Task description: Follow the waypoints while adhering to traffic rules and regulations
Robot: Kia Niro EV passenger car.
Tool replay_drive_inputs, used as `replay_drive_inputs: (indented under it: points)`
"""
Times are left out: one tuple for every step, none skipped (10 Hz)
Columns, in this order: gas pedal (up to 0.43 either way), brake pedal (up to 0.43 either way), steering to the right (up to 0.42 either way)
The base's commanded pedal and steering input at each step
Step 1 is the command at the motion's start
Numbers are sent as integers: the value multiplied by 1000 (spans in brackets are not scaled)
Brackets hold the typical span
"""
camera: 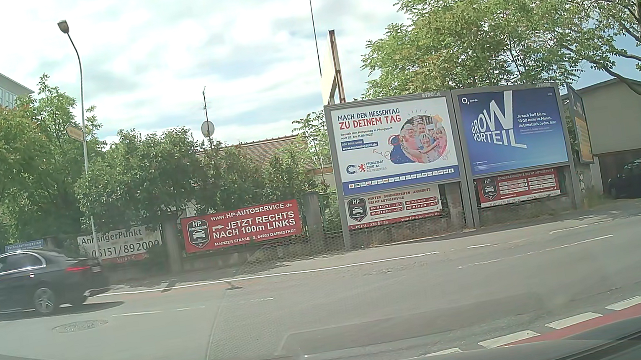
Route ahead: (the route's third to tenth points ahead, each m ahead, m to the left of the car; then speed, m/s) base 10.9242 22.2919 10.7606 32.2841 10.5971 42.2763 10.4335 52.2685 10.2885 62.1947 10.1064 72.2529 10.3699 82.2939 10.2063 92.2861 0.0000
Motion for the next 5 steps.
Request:
replay_drive_inputs:
  points:
    - [0,213,-212]
    - [0,213,-212]
    - [0,195,-212]
    - [0,177,-212]
    - [0,159,-212]
